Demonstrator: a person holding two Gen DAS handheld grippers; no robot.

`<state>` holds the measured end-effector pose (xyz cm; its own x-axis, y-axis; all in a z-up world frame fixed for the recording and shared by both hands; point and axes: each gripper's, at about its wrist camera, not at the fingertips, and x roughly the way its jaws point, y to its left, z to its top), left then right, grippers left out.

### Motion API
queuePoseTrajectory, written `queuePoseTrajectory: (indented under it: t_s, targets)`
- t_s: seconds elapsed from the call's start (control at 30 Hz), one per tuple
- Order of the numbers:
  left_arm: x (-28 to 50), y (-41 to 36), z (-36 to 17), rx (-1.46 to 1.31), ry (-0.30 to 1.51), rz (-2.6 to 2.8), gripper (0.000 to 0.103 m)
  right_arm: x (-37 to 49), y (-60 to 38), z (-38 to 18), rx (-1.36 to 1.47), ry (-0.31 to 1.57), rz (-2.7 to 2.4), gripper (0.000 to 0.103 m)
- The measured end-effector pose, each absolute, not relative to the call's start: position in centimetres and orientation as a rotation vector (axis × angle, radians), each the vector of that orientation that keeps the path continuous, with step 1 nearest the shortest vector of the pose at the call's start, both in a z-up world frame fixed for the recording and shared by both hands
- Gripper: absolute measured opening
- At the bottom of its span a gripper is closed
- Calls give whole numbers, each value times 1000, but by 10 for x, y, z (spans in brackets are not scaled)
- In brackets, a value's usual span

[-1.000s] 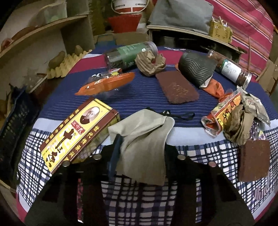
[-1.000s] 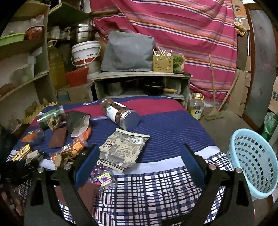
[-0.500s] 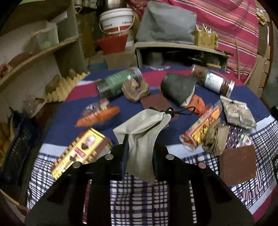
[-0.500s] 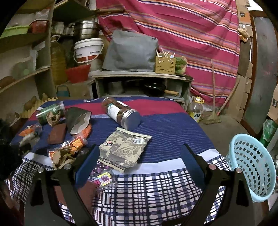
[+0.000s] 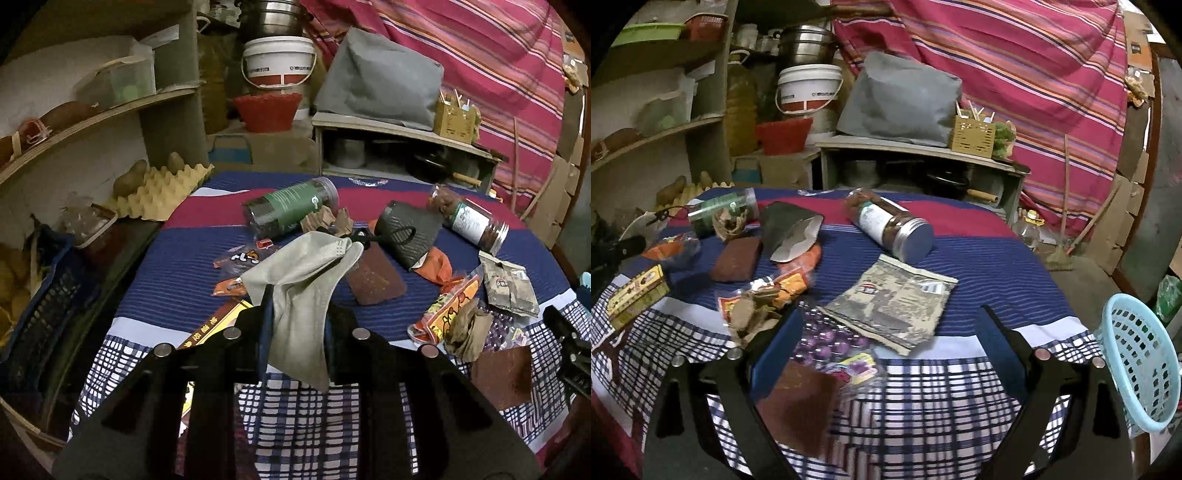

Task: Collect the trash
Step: 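Close the left tool on the beige cloth and lift it, then hold the beige cloth in the left tool while the right tool grasps the tan glove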

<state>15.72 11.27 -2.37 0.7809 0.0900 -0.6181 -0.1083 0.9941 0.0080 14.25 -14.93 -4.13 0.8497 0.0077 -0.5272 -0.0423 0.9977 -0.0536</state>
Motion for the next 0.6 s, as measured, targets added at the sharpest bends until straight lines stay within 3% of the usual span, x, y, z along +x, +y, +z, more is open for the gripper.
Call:
queuePoseTrajectory:
  t_s: [0.6]
  targets:
    - [129,146,-9,19,642,152,22,136,-107,-38,-78,554,68,92]
